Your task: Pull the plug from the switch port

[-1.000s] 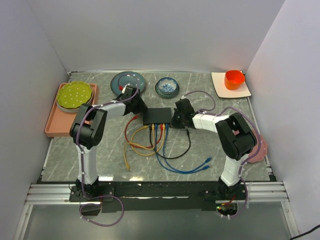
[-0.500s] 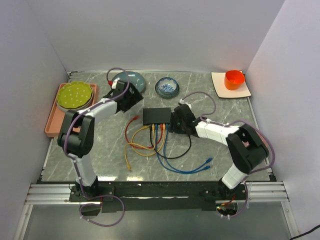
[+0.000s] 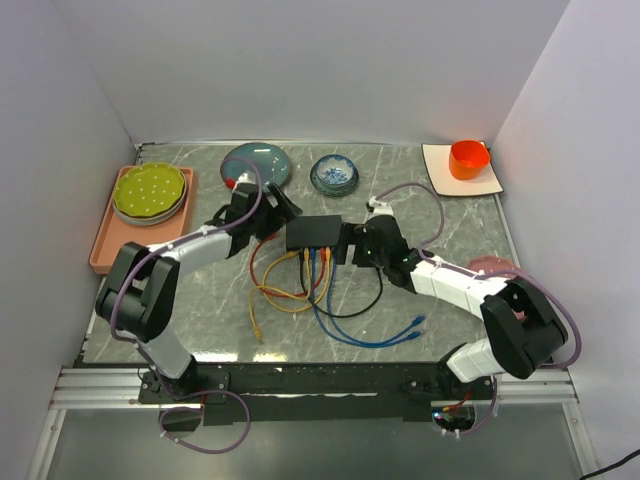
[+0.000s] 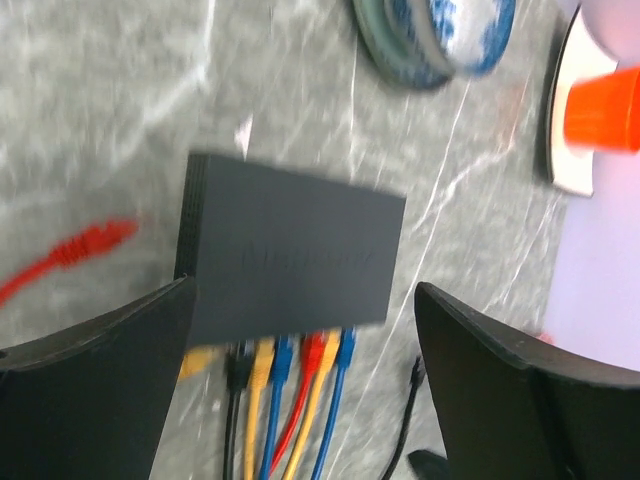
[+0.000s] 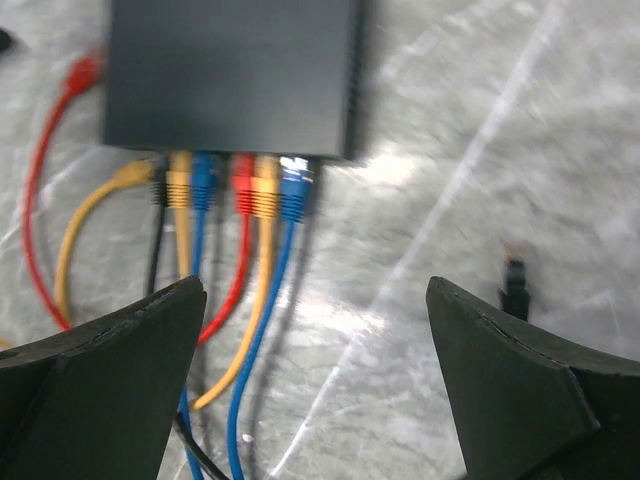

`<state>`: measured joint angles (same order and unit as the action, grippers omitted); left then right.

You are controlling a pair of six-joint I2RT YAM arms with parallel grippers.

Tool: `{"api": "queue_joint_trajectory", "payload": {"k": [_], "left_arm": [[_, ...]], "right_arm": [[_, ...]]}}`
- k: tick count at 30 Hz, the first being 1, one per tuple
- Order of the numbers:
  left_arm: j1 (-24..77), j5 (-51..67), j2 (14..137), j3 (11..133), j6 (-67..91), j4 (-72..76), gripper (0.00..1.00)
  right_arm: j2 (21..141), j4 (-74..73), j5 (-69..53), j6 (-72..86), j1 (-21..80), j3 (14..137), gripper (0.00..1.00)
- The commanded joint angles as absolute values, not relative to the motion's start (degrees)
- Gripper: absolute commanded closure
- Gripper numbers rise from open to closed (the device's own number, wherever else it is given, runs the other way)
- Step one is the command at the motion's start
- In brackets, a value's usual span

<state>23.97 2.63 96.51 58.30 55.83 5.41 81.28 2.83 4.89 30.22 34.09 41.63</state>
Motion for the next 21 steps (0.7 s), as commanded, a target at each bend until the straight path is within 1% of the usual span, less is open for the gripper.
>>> {"api": "queue_joint_trajectory", "payload": {"k": [1,2,3,5,6,9,11,12,14,15,17,18,21], "left_arm": [[26.63,0.18,90.62,55.19,54.67,14.51,0.04],[26.54,0.18,90.79,55.72,55.02,11.11,0.04],[26.19,0.52,91.84,57.2,55.54,9.68,0.04],[24.53,6.73,94.29,58.71,55.28,7.48,0.04],[24.43,7.29,94.39,58.01,56.15,8.6,0.04],[24.43,6.77,93.08,53.27,57.83,13.94,0.04],[24.43,6.94,93.07,52.47,57.75,14.68,0.04],[24.43,7.38,93.51,52.99,56.61,14.33,0.04],[24.7,6.86,95.17,55.36,56.08,11.0,0.04],[24.87,6.16,95.45,55.89,55.38,10.29,0.04],[25.83,4.06,95.54,56.25,55.19,9.67,0.04],[26.27,3.0,95.54,56.42,54.24,9.58,0.04],[28.21,0.18,96.15,58.53,51.87,6.78,0.04]], "right_arm": [[79.72,12.13,-4.1,24.52,33.66,41.66,0.0],[79.46,11.95,-4.83,24.96,33.58,41.92,0.0],[79.02,13.17,-4.75,25.74,33.57,41.49,0.03],[76.3,15.19,-1.42,30.66,32.96,38.34,0.04],[75.51,17.82,-1.93,31.98,32.0,37.28,0.04],[75.14,22.84,-12.37,35.41,27.08,34.46,0.16],[76.11,24.78,-16.15,37.61,24.8,34.19,0.14],[76.72,25.13,-17.04,37.79,24.44,34.54,0.1],[79.44,23.65,-18.71,39.54,24.0,36.73,0.08],[80.67,23.99,-21.77,40.07,23.47,37.43,0.07],[84.8,27.66,-26.78,41.3,23.29,38.84,0.06],[86.21,28.82,-31.33,41.83,23.03,39.11,0.06],[90.43,33.48,-34.1,47.87,22.33,39.29,0.06]]}}
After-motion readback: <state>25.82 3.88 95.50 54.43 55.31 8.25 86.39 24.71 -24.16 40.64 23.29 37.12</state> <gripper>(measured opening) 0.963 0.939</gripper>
